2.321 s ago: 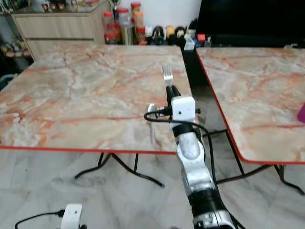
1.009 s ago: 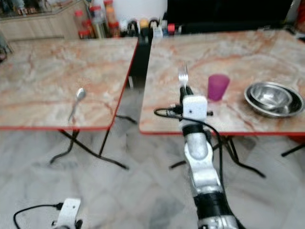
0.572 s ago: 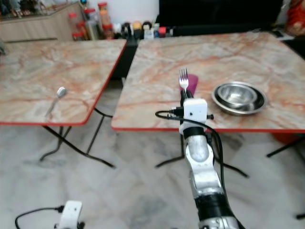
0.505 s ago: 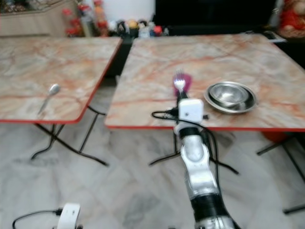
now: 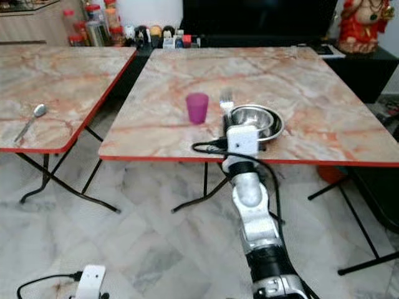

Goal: Setting the table

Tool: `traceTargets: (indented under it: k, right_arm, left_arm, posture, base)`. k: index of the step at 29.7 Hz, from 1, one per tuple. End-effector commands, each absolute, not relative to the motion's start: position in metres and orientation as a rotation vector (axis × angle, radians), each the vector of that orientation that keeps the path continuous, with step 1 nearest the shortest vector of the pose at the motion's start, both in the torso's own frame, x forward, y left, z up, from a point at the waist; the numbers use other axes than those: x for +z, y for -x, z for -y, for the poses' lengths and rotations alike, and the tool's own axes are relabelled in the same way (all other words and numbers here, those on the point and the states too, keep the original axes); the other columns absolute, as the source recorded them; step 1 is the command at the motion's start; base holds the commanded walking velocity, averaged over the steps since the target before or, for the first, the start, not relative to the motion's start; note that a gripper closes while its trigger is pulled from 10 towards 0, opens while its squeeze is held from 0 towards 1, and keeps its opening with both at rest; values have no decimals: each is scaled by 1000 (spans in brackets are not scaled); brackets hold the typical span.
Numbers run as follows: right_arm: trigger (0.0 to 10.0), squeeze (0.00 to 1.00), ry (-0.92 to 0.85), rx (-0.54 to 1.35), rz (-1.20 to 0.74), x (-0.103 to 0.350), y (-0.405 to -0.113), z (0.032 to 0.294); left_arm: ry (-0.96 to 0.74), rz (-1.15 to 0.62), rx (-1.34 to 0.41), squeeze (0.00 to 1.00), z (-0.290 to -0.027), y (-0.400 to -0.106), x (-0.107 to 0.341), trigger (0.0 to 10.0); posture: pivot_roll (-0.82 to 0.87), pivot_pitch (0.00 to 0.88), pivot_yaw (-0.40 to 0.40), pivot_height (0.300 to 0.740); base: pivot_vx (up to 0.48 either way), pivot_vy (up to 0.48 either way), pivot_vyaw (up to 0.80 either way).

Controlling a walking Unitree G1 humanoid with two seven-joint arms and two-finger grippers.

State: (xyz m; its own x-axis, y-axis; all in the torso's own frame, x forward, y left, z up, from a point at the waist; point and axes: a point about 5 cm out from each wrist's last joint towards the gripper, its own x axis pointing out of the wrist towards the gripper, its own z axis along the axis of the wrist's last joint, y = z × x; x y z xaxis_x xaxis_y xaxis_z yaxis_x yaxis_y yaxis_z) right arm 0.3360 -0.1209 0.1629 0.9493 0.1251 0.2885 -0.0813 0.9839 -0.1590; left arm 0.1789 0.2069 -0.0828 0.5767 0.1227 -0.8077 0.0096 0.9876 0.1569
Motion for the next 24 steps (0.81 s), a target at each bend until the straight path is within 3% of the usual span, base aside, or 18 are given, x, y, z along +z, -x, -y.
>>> traceTargets:
  k: [1,5,24]
  right_arm:
    - [10000,0,146,81,305,164,-337,128]
    - [10000,0,146,75,302,163,-337,129]
    - [10000,0,97,25,278,161,-342,131]
  left_arm:
    - [-140,-961,57,0,-202,-179,-84,10000]
    - [-145,-953,57,0,-204,-182,-82,10000]
    - [-91,-912,127,0,-211,-188,-77,10000]
  posture:
    - [-111,0,72,693]
    - [-111,0,74,693]
    - [-89,0,71,693]
  base:
    - [0,-360,0]
    - [0,-353,0]
    - [0,0,-61]
